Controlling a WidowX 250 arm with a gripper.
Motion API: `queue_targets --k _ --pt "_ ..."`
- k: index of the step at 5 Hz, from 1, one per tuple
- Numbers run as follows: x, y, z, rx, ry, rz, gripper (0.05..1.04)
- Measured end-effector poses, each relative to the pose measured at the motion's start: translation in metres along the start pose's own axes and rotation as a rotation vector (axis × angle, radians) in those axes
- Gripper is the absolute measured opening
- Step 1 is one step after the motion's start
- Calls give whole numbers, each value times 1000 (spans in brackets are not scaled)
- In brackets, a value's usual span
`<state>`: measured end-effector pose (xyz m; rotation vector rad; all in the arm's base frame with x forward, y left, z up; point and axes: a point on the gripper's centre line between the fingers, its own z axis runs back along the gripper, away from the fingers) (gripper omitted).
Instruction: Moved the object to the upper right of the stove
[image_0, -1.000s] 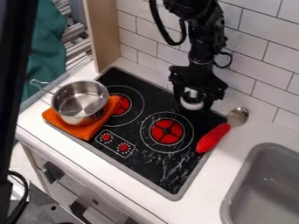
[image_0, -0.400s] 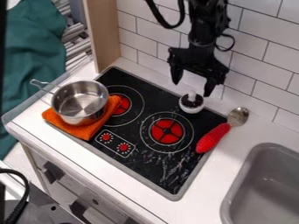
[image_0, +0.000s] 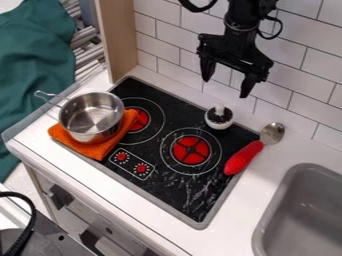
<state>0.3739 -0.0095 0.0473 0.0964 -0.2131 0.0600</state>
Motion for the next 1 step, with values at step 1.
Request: queue_targets --k 1 --pt "-1 -5 -1 -34 9 7 1007"
